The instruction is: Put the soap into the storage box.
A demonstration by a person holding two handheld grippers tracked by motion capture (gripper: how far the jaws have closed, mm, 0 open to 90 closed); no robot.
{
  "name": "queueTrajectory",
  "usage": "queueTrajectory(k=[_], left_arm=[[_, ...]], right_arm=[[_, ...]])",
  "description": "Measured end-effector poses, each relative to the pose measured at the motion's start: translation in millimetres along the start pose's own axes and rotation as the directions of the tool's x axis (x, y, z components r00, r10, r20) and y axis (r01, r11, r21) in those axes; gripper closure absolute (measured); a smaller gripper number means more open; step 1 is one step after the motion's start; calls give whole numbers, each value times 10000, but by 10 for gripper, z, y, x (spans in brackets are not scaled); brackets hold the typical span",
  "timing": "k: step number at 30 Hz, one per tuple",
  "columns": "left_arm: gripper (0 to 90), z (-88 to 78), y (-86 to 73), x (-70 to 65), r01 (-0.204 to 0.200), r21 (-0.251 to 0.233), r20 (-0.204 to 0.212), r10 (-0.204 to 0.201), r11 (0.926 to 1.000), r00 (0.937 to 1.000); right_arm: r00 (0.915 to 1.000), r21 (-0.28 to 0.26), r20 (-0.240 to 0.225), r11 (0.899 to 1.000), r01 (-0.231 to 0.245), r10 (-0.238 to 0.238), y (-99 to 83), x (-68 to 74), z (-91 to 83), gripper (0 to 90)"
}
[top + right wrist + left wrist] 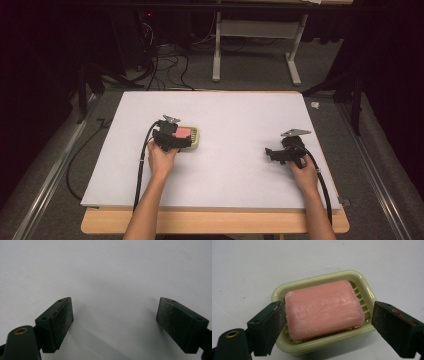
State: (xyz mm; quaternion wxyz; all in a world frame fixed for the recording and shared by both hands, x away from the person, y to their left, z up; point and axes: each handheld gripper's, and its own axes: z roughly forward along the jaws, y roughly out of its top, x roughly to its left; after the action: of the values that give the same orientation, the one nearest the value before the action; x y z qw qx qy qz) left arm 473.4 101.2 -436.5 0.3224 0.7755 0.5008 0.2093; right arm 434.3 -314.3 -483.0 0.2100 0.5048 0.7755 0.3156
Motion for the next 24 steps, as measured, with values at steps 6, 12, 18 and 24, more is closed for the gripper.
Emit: queueTrajectory(k=[6,12,18,24], left_arm=[[143,-57,1,-14,-199,-139,11,199,9997,9998],[147,-134,2,-29,-296,-311,229,303,9991,9993],[149,-211,1,-49,-499,-499,291,514,9975,9983],[150,-277,-14,-50,-560,-661,303,581,9962,9979]], right_arm=[[10000,3,0,10000,-2,2,0,0,0,146],[10000,-4,-1,10000,14,-14,0,-1,0,146],[10000,1,-2,10000,0,0,0,0,0,145],[10000,1,-2,10000,-1,1,0,0,0,145]])
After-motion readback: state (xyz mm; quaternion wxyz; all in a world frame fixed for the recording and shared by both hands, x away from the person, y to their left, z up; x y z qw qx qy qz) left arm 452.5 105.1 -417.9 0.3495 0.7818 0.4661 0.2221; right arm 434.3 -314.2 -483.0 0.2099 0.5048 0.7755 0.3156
